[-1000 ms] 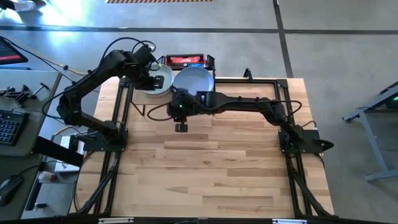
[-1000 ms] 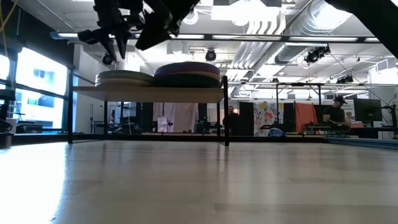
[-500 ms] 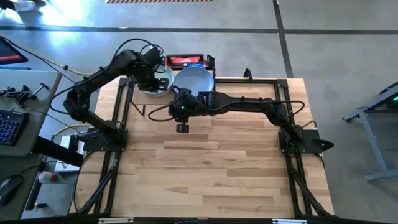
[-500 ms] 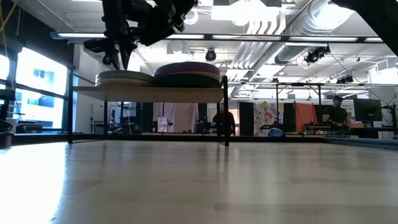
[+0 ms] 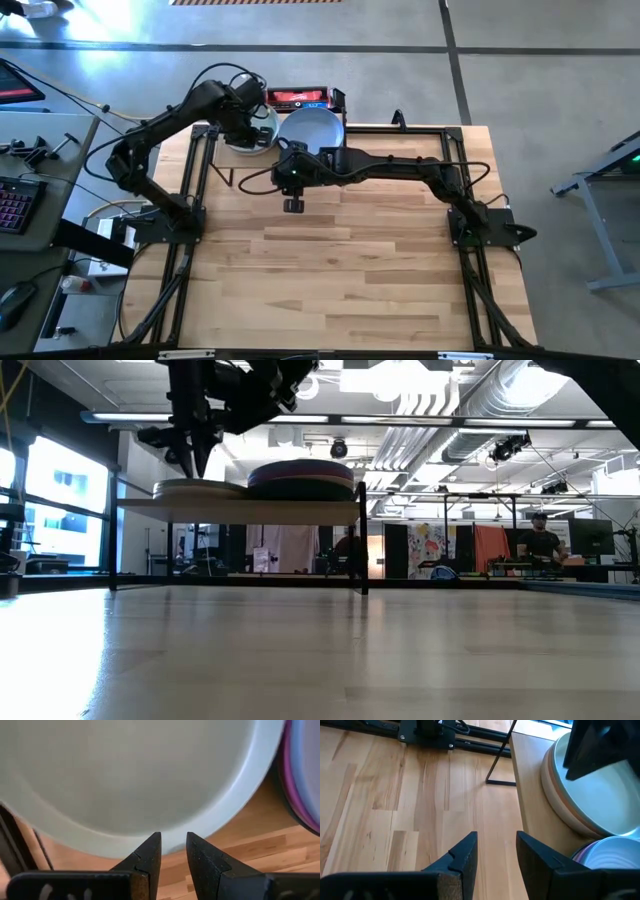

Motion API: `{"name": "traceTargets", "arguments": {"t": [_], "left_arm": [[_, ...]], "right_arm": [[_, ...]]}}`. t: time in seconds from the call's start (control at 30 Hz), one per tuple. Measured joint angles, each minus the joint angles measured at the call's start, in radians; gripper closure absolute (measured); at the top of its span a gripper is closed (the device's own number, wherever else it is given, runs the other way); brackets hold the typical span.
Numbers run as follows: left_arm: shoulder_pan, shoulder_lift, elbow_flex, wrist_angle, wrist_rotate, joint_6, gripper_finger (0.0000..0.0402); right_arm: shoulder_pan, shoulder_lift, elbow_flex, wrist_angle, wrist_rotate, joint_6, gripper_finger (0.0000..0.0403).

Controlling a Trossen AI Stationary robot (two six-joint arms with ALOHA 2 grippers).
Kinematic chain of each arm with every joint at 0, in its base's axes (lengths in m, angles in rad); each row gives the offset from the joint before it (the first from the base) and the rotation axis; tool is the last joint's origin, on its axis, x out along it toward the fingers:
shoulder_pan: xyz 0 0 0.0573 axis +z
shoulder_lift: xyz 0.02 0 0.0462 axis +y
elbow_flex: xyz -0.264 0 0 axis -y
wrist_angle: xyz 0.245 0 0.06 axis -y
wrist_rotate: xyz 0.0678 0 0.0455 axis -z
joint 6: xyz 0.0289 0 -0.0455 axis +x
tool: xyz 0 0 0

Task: Place and stack plates onto a shelf
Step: Return to Home Position

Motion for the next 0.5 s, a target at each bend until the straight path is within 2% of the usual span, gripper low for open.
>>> {"name": "traceTargets", "arguments": {"t": [0.23,0.37,0.5], "left_arm": [[-0.003,-0.075,0.026,0.001,0.004,0.000,0.0323],[-0.033,-0.155,0.023,0.002,0.000,0.031,0.0323],[-0.101,-0.258,-0.007,0.013,-0.079,0.033,0.0323]], "right_arm": [[0.000,0.000,0.000,-0.009,0.000,-0.002,0.0288],[0.000,-0.004,0.000,-0.080,0.000,0.000,0.0288],[-0.003,-0.035,0.000,-0.196,-0.002,0.035,0.0288]]}}
